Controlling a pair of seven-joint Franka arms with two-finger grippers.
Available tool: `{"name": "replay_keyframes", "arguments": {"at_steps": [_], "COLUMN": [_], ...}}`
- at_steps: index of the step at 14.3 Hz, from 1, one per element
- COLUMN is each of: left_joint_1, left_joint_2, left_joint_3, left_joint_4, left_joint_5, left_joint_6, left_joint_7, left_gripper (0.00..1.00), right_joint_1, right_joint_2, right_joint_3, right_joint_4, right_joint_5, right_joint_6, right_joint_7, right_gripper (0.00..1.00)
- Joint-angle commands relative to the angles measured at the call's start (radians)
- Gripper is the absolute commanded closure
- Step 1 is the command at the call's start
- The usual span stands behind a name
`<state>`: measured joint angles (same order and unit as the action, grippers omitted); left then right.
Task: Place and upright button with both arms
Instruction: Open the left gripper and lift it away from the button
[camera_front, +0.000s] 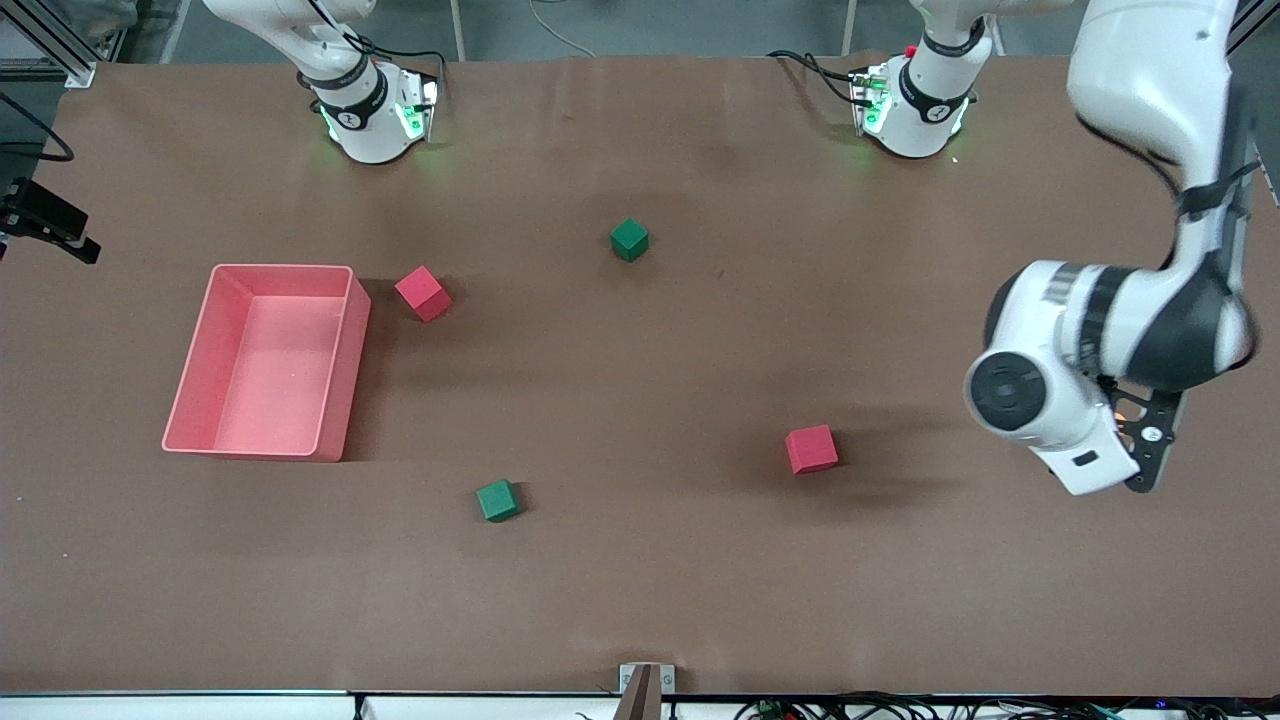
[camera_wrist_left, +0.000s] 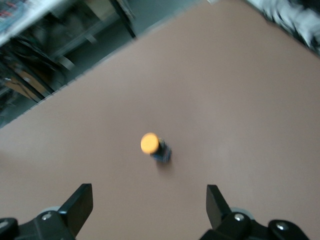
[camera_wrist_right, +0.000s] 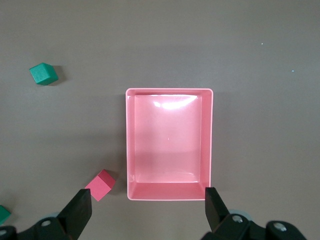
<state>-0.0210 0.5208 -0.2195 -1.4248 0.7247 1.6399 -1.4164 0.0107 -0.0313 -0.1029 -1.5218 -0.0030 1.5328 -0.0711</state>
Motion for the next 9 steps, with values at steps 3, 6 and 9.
{"name": "replay_keyframes", "arguments": {"at_steps": [3, 6, 9], "left_joint_1": [0.110, 0.164, 0.182], "left_joint_2": [-0.083, -0.136, -0.180], "left_joint_3": [-0.014, -0.014, -0.011], "left_joint_4": [0.038, 0.038, 0.033], "left_joint_5": [-0.295, -0.433, -0.539], "left_joint_6": [0.011, 0.011, 0.000], "left_joint_7": [0.411, 0.644, 0.718], "left_gripper": [0.00, 0.00, 0.00], "right_joint_1": [-0.012, -0.008, -0.008], "right_joint_2": [-0.007, -0.006, 0.004], "right_joint_3": [0.005, 0.005, 0.006], "right_joint_4": [0.003, 0.003, 0.002], "right_joint_5": [-0.006, -0.005, -0.005], "right_joint_6": [-0.010, -0.010, -0.010], "right_joint_7": [0.002, 0.008, 0.002], "right_gripper": [0.00, 0.00, 0.00]}}
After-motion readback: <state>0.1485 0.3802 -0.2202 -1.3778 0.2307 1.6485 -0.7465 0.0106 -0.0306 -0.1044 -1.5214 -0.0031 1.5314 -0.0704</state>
